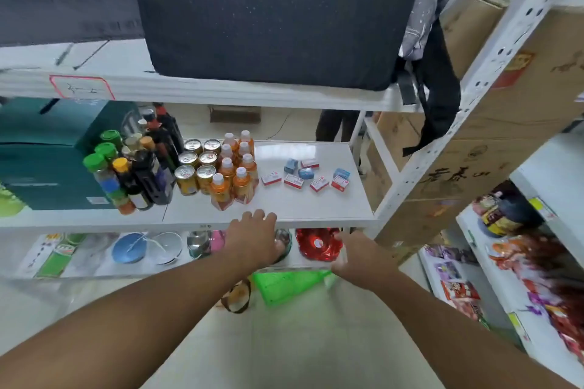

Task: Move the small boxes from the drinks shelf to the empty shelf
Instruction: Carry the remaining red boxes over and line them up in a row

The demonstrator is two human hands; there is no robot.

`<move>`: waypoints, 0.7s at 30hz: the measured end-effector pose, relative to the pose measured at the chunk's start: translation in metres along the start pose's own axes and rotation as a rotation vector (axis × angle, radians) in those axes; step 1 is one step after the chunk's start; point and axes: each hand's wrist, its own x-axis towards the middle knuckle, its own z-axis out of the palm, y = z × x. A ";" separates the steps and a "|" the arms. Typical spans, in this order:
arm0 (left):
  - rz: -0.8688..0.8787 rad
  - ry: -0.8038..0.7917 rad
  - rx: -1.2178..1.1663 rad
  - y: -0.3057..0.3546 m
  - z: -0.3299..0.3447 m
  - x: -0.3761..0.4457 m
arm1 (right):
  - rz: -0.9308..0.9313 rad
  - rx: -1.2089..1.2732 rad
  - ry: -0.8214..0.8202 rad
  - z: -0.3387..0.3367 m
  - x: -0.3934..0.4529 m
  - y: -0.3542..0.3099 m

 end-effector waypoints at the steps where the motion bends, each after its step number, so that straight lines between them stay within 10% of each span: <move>1: 0.006 -0.001 -0.006 -0.008 0.004 0.006 | 0.007 -0.009 -0.004 0.005 0.007 -0.003; 21: -0.058 0.018 0.025 0.008 -0.016 0.123 | -0.150 -0.119 0.020 -0.040 0.173 0.012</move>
